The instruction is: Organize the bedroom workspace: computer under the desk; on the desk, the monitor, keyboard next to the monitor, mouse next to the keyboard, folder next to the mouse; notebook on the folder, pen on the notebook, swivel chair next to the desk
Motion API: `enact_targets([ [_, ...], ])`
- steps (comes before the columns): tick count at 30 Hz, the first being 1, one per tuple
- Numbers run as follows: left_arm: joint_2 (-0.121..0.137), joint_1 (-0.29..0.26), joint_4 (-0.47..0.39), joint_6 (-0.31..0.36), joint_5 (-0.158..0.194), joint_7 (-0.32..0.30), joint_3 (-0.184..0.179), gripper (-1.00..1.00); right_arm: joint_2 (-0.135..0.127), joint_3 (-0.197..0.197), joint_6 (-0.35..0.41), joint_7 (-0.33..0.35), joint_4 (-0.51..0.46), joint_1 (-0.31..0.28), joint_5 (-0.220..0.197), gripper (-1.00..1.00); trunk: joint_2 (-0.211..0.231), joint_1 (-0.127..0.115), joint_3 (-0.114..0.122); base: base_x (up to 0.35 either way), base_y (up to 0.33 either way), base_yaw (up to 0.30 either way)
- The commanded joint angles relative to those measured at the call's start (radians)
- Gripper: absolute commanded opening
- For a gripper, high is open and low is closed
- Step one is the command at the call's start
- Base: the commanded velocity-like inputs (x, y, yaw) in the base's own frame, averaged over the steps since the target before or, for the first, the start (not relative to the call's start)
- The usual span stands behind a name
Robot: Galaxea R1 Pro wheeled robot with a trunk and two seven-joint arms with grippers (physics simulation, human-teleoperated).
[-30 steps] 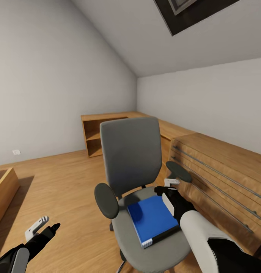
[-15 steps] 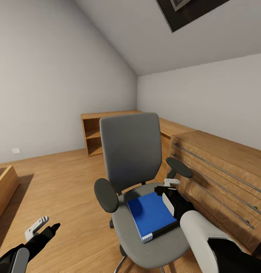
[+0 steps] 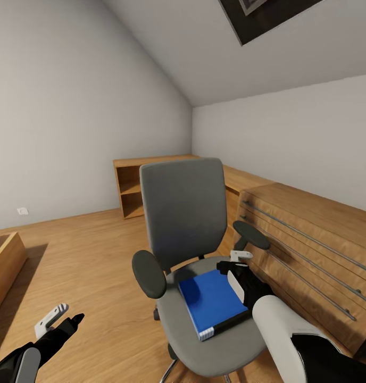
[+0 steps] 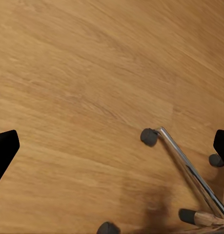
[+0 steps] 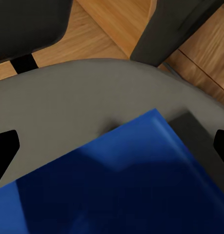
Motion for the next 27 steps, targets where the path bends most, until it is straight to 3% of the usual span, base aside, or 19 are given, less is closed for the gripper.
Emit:
enact_targets([
  [1,0.0,-0.001,-0.001,0.006,0.011,0.008,0.001,1.0,0.001,-0.006,0.005,-0.001,-0.002,0.0,0.001,1.0,0.0,0.0,-0.001,0.0,0.0,0.0],
  [14,0.001,-0.001,0.001,0.006,0.011,0.007,0.002,1.0,0.001,-0.006,0.006,-0.001,-0.001,0.0,0.003,1.0,0.0,0.0,-0.001,-0.11,0.0,0.0],
  [27,0.001,-0.001,0.002,0.006,0.011,0.007,0.002,1.0,0.001,-0.006,0.006,-0.001,-0.002,0.0,0.003,1.0,0.0,0.0,-0.001,-0.012,0.0,0.0],
])
